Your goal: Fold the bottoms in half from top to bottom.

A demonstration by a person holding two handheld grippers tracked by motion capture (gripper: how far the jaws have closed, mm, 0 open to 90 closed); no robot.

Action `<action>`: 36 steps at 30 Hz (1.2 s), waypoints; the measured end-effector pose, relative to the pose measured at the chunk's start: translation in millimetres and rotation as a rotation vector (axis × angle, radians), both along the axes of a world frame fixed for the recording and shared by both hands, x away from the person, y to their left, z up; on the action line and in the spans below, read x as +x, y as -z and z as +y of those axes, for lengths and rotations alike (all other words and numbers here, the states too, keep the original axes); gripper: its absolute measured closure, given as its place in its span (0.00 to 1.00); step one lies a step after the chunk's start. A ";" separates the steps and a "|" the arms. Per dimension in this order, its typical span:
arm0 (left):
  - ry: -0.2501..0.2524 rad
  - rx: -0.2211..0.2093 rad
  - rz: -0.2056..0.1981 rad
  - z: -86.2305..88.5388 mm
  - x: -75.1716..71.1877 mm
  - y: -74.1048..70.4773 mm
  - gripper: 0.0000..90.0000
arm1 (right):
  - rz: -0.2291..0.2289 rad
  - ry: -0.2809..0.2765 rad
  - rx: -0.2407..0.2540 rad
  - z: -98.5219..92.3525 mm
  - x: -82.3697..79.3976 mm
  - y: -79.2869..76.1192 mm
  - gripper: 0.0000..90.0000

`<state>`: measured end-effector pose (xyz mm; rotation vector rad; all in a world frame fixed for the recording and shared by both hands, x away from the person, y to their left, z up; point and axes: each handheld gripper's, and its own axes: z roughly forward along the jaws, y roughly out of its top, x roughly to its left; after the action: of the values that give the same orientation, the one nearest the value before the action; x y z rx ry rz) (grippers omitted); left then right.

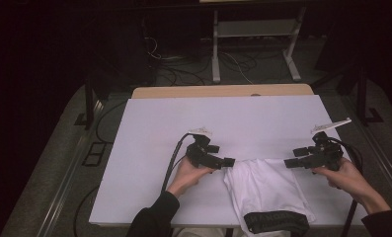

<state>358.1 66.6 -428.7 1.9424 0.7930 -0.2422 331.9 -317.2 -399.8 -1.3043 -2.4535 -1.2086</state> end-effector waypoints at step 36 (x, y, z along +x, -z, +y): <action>0.085 0.103 0.124 -20.7 3.9 23.8 0.55 | 0.080 -0.037 -0.111 3.9 28.9 42.3 0.78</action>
<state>362.1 45.9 -452.5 2.0760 0.8187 -0.3832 360.9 -313.3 -442.1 -1.3013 -2.5079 -1.0043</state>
